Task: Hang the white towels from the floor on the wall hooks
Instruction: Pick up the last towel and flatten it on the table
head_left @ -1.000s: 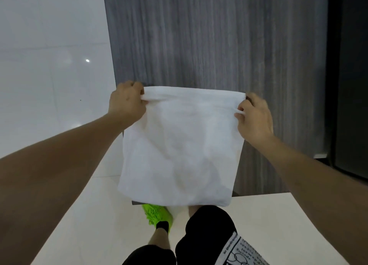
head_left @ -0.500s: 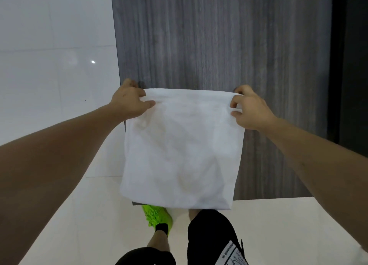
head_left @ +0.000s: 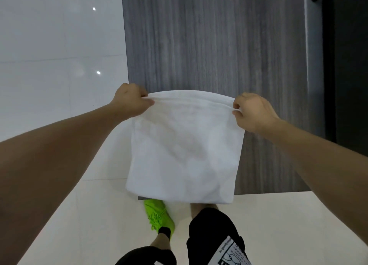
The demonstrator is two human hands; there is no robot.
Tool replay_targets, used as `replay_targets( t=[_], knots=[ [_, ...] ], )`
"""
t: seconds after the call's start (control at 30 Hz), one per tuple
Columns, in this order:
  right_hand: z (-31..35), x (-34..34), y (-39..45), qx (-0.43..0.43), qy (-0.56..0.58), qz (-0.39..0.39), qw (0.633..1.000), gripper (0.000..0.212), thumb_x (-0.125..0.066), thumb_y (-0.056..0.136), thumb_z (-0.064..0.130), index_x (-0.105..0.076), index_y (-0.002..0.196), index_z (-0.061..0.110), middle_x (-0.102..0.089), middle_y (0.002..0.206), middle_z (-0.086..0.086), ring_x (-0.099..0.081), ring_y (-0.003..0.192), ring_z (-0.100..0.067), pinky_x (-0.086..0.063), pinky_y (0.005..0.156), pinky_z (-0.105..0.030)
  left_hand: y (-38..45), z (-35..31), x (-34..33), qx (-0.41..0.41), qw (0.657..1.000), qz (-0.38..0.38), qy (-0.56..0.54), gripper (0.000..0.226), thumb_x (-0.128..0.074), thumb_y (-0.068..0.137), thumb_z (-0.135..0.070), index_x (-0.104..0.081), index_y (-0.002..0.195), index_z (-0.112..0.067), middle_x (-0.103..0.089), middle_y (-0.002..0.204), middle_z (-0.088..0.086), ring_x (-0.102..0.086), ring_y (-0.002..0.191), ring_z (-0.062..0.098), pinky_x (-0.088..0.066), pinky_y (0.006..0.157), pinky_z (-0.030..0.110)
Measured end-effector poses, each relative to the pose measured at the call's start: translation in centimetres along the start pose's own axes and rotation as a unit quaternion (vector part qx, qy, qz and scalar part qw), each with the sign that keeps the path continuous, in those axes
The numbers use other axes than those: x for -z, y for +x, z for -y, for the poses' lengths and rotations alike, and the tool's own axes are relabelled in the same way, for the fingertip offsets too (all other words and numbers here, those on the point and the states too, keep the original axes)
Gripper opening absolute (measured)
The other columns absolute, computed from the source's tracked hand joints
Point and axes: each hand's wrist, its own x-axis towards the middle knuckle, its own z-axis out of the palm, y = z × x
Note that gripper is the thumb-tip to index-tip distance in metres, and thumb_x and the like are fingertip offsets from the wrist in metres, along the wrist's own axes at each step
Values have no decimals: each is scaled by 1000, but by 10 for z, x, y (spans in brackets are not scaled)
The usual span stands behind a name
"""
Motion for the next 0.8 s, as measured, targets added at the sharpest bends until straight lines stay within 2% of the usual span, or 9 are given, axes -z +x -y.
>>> replay_targets(
  t=[0.2,0.37,0.5,0.57,0.63,0.7,0.8],
  knots=[
    [18,40,-33,-40,64,-23,997,8,-58,92,20,-52,89,17,-58,84,-1,-53,73,-22,-43,60,-32,-47,3,44,-19,1000,-14,20,29,-68,84,-37,-70,70,-12,-61,65,3,-52,77,21,-39,65,28],
    [37,95,-76,-64,76,-78,992,16,-60,91,25,-46,85,24,-52,74,7,-55,70,-22,-48,56,-36,-94,3,104,-37,998,-46,17,27,-68,86,-31,-72,72,-8,-65,66,7,-57,74,21,-43,62,28],
    [59,159,-105,-72,77,-142,984,18,-63,89,23,-46,81,24,-53,73,6,-56,73,-26,-49,60,-39,-127,-10,159,-82,993,-73,46,28,-62,92,-30,-72,83,-5,-68,84,11,-57,88,27,-51,79,37],
    [68,198,-115,-61,68,-166,982,17,-63,89,21,-47,82,22,-56,75,2,-57,74,-29,-50,63,-41,-138,-21,192,-105,988,-98,50,28,-63,91,-29,-72,83,-4,-69,87,12,-58,90,27,-51,84,40],
    [74,239,-120,-45,53,-188,980,14,-62,89,19,-49,84,18,-58,77,-2,-56,76,-33,-49,65,-42,-146,-35,227,-112,984,-126,53,30,-66,90,-31,-73,83,-3,-70,85,13,-60,88,27,-51,82,39],
    [78,280,-120,-35,41,-215,975,11,-61,90,17,-51,87,15,-62,81,-8,-56,77,-34,-48,65,-42,-152,-51,263,-112,978,-173,39,26,-71,85,-33,-77,85,-8,-70,78,8,-60,81,22,-51,74,33],
    [81,331,-116,-38,31,-266,963,12,-61,91,18,-50,95,15,-65,86,-12,-57,78,-37,-48,66,-41,-161,-73,311,-110,962,-245,-37,20,-82,75,-29,-79,85,-12,-68,70,2,-61,69,15,-48,62,24]
  ],
)
